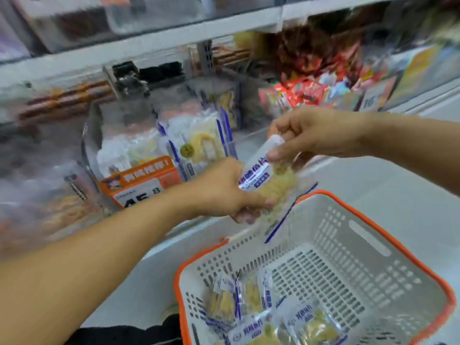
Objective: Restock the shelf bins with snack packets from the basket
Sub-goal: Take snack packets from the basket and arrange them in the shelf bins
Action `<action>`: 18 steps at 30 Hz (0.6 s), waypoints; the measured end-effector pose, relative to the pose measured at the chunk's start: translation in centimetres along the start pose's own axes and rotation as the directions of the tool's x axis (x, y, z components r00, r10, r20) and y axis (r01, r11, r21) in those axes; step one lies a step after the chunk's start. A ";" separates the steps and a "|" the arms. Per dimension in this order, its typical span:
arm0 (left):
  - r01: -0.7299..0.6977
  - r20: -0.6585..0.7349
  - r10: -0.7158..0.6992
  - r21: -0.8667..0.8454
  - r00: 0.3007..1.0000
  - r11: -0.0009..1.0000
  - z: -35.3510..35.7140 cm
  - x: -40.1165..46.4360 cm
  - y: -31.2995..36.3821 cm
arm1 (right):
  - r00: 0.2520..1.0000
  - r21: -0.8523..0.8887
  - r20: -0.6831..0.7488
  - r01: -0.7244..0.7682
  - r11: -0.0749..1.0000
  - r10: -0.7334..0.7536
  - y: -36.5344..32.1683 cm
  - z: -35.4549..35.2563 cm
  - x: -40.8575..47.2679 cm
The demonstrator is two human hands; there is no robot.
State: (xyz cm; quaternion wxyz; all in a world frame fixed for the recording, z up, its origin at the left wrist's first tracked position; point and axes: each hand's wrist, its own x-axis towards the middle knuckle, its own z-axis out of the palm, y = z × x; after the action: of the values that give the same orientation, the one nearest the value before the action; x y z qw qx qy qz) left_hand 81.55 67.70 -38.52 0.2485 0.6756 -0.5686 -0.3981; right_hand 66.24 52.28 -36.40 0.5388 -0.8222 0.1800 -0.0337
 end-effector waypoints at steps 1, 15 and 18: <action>-0.074 -0.164 0.066 -0.039 0.984 0.997 -0.5 -0.3 1.0 | 1.000 0.016 0.011 0.007 1.000 -0.007 -1.2 -1.3 0.0; 0.389 -0.573 0.251 0.758 0.780 0.523 -6.7 -0.3 -1.6 | 0.785 -0.955 -0.297 -0.245 0.167 -0.544 -7.4 -3.7 6.1; 0.391 -0.594 0.271 0.745 0.757 0.540 -6.8 -0.4 -1.1 | 0.757 -0.947 -0.319 -0.238 0.214 -0.570 -7.8 -3.5 8.4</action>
State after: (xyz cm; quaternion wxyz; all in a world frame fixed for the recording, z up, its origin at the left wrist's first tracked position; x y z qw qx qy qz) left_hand 87.74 67.59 -35.52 0.0596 0.8226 -0.5375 0.1756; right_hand 75.25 49.16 -29.07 -0.1884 -0.9230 0.2282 -0.2459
